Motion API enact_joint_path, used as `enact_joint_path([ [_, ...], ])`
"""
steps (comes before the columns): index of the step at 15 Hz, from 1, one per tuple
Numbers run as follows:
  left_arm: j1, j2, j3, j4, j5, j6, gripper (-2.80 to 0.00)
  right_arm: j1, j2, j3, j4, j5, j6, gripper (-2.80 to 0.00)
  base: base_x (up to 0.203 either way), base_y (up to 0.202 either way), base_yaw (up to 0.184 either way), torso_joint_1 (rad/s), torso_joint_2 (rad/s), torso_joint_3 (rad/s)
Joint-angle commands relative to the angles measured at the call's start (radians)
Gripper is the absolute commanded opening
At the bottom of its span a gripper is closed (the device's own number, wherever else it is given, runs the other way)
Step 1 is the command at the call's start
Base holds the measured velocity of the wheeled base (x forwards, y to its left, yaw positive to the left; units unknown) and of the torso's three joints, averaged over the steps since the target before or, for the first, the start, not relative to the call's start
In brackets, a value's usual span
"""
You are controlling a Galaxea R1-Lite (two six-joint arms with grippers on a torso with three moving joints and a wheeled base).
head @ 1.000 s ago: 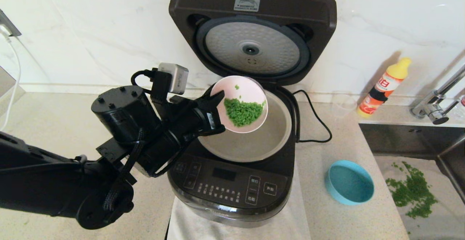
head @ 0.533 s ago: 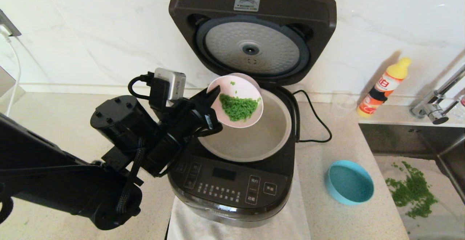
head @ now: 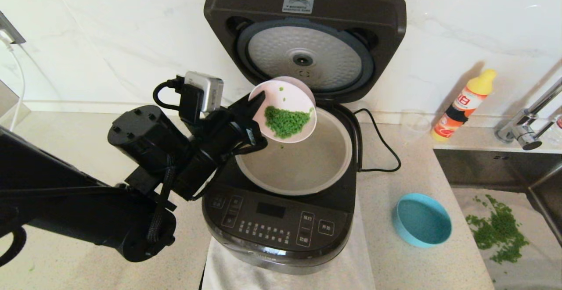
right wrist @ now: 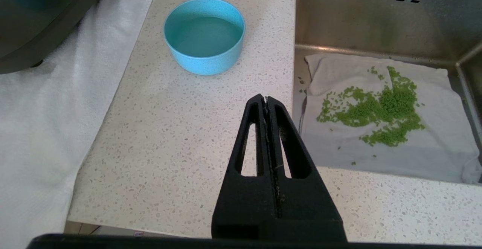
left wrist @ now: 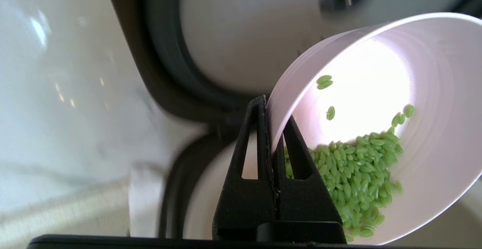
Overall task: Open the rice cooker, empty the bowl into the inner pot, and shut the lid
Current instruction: Pour the chopped green onions from the bowl into the rice cooker
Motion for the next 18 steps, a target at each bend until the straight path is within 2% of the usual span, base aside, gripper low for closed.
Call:
enact_joint_path([
  [1, 0.009, -0.002, -0.041, -0.008, -0.006, 0.001, -2.8, 0.0, 0.001, 0.0, 0.0, 0.0, 0.0, -2.8, 0.0, 0.0, 0.0, 0.0, 0.0, 0.0],
  [4, 0.009, -0.003, -0.057, -0.008, -0.021, 0.007, -2.8, 0.0, 0.001, 0.0, 0.0, 0.0, 0.0, -2.8, 0.0, 0.0, 0.0, 0.0, 0.0, 0.0],
  [7, 0.013, 0.019, -0.066, -0.008, -0.034, 0.047, -2.8, 0.0, 0.001, 0.0, 0.0, 0.0, 0.0, -2.8, 0.0, 0.0, 0.0, 0.0, 0.0, 0.0],
  [9, 0.021, 0.019, -0.065, -0.008, -0.029, 0.102, -2.8, 0.0, 0.001, 0.0, 0.0, 0.0, 0.0, -2.8, 0.0, 0.0, 0.0, 0.0, 0.0, 0.0],
  [12, 0.026, -0.007, -0.074, 0.125, -0.023, 0.179, -2.8, 0.0, 0.001, 0.0, 0.0, 0.0, 0.0, -2.8, 0.0, 0.0, 0.0, 0.0, 0.0, 0.0],
  [16, 0.026, -0.013, -0.079, 0.179, -0.001, 0.312, -2.8, 0.0, 0.001, 0.0, 0.0, 0.0, 0.0, -2.8, 0.0, 0.0, 0.0, 0.0, 0.0, 0.0],
  [18, 0.026, -0.015, -0.105, 0.205, 0.003, 0.345, -2.8, 0.0, 0.001, 0.0, 0.0, 0.0, 0.0, -2.8, 0.0, 0.0, 0.0, 0.0, 0.0, 0.0],
])
